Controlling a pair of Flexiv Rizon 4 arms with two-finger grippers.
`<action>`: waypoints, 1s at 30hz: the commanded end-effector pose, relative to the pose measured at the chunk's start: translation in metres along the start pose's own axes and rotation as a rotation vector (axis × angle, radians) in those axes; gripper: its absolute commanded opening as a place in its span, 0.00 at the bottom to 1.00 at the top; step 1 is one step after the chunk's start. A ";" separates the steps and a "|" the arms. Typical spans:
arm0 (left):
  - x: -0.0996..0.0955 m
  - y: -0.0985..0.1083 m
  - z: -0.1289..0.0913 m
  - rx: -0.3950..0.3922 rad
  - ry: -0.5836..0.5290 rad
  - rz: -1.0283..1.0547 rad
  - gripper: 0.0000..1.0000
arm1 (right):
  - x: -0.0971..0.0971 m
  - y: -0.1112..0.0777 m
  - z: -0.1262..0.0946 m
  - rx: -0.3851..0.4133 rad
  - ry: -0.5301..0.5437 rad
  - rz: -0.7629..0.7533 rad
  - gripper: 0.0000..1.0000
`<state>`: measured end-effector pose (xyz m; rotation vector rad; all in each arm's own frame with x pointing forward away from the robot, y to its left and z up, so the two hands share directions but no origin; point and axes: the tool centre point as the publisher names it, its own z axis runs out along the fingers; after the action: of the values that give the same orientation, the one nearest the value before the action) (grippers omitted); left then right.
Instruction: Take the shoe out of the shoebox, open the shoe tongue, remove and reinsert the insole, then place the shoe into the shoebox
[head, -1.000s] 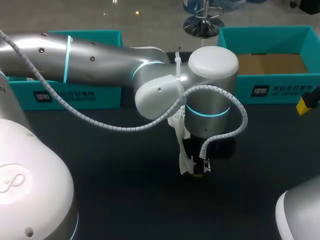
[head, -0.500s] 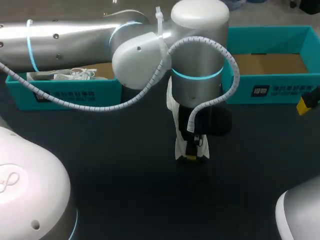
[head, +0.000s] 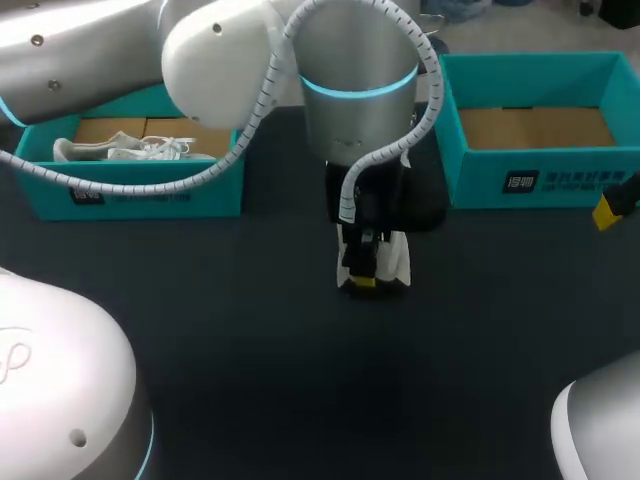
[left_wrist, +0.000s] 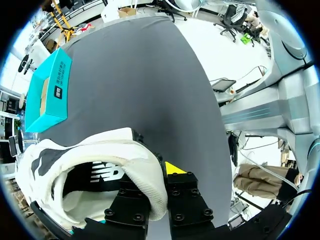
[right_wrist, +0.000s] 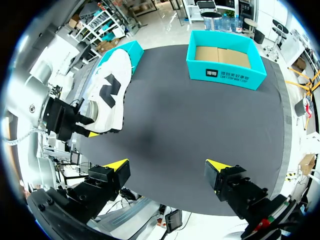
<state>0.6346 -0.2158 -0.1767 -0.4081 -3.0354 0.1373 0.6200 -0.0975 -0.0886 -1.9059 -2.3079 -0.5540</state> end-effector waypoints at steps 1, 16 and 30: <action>0.002 0.003 -0.002 0.005 -0.006 0.000 0.00 | 0.000 0.003 -0.001 0.006 -0.001 0.001 1.00; 0.002 0.003 -0.002 0.005 -0.006 0.000 0.00 | 0.000 0.003 -0.001 0.006 -0.001 0.001 1.00; -0.052 0.073 -0.042 0.031 0.053 -0.034 0.00 | 0.000 0.003 -0.001 0.006 -0.001 0.001 1.00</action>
<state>0.6844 -0.1871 -0.1625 -0.3436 -3.0184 0.1177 0.6200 -0.0975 -0.0886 -1.9060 -2.3079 -0.5539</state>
